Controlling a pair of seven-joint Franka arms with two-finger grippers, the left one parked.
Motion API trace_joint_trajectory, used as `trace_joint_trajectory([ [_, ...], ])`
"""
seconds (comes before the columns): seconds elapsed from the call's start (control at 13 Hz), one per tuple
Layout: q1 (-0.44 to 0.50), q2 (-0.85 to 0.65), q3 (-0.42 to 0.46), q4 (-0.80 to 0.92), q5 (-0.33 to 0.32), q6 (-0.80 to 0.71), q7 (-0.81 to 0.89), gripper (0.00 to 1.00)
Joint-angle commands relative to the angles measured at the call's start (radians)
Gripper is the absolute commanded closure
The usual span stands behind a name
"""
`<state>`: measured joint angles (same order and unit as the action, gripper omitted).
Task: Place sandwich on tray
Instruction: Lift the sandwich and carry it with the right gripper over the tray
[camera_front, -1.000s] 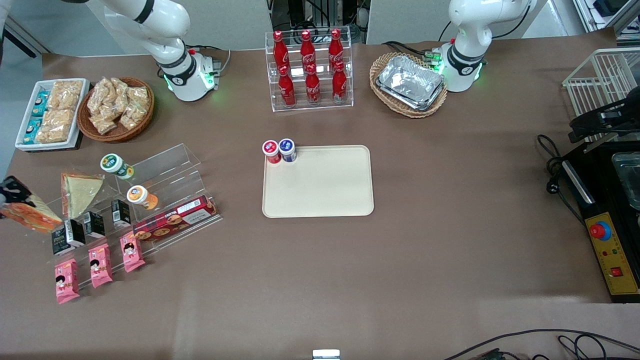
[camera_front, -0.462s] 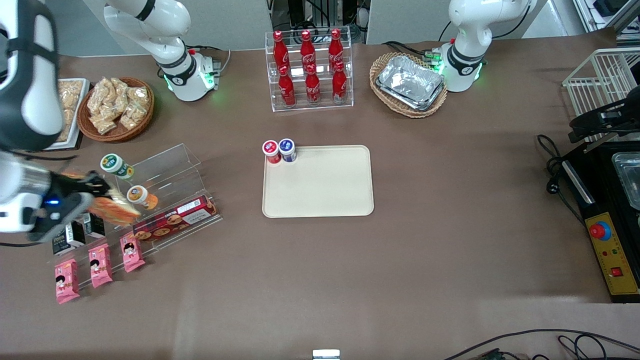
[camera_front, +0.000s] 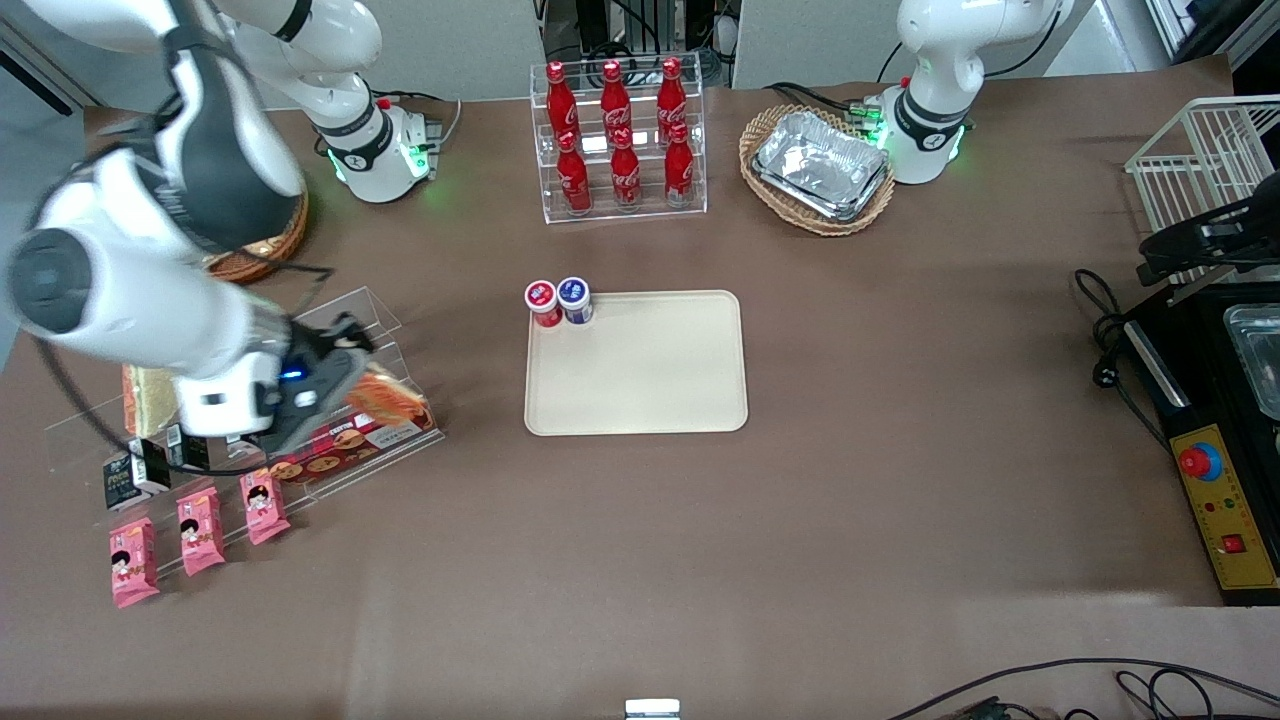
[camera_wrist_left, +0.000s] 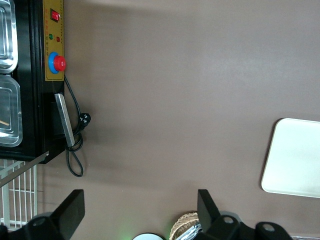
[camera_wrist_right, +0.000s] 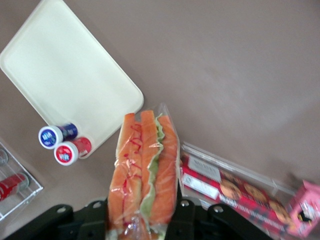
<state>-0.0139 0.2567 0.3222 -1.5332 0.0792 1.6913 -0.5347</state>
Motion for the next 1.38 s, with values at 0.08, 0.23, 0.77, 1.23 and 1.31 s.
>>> trace_joint_trajectory([
  [0.08, 0.165, 0.087, 0.002, 0.025, -0.053, 0.155, 0.025, 0.7],
  [0.23, 0.265, 0.142, 0.002, 0.025, -0.129, 0.232, 0.076, 0.7],
  [0.77, 0.483, 0.341, 0.002, 0.025, -0.306, 0.459, 0.136, 0.69],
  [1.23, 0.534, 0.45, -0.003, 0.025, -0.38, 0.516, 0.133, 0.68],
  [1.31, 0.532, 0.457, -0.005, 0.025, -0.378, 0.528, 0.131, 0.68],
])
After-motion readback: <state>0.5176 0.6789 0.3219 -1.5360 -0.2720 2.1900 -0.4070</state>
